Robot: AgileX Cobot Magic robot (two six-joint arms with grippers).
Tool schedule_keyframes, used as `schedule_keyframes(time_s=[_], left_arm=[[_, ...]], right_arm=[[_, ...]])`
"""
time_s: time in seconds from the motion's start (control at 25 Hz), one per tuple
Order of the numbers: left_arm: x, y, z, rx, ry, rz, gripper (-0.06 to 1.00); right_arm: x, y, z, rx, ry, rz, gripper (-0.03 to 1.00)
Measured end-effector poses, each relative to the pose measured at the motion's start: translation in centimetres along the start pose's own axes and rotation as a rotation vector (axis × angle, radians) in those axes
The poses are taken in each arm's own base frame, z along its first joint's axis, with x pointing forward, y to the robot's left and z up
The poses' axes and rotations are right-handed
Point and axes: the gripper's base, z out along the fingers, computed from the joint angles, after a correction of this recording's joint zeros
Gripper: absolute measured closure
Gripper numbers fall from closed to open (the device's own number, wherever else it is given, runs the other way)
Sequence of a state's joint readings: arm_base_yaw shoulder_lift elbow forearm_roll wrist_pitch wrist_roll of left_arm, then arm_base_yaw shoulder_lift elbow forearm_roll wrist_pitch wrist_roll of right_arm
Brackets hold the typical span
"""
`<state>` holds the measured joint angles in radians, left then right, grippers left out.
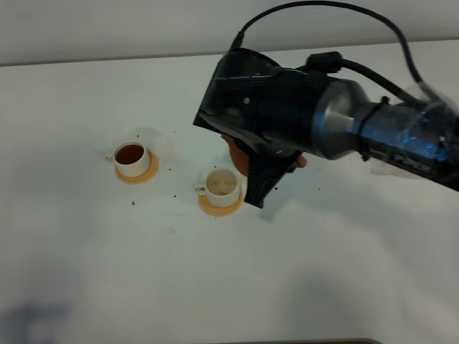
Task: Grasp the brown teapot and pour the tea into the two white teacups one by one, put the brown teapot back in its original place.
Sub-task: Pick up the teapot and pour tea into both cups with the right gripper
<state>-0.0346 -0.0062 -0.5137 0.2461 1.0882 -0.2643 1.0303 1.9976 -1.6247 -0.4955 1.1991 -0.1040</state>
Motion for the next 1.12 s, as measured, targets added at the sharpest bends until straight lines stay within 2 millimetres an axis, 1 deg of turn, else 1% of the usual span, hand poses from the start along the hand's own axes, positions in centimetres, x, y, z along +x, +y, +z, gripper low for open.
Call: schedule_keyframes(time_s=[0.12, 0.24, 0.44, 0.56, 0.64, 0.8, 0.88, 1.12], left_arm=[[0.0, 0.0, 0.0, 0.000, 0.000, 0.000, 0.39], [0.0, 0.0, 0.0, 0.000, 0.000, 0.000, 0.39], [0.0, 0.0, 0.0, 0.000, 0.000, 0.000, 0.39], [0.0, 0.0, 0.0, 0.000, 0.000, 0.000, 0.39], [0.0, 0.0, 0.0, 0.000, 0.000, 0.000, 0.39], [0.0, 0.0, 0.0, 0.000, 0.000, 0.000, 0.39], [0.0, 0.0, 0.0, 0.000, 0.000, 0.000, 0.39], [0.0, 0.0, 0.0, 0.000, 0.000, 0.000, 0.39]], right_arm=[[1.1, 0.4, 0.5, 0.027, 0.003, -0.007, 0.87], [1.5, 1.0, 1.4, 0.050, -0.002, -0.031, 0.87], [1.2, 2.5, 1.5, 0.128, -0.025, -0.112, 0.87], [1.2, 3.0, 1.6, 0.153, -0.024, -0.145, 0.87], [1.1, 3.1, 2.0, 0.162, -0.014, -0.156, 0.87], [0.8, 3.8, 3.5, 0.162, 0.019, -0.184, 0.87], [0.7, 4.1, 3.8, 0.174, 0.030, -0.204, 0.87], [0.0, 5.2, 3.1, 0.239, 0.010, -0.282, 0.87]])
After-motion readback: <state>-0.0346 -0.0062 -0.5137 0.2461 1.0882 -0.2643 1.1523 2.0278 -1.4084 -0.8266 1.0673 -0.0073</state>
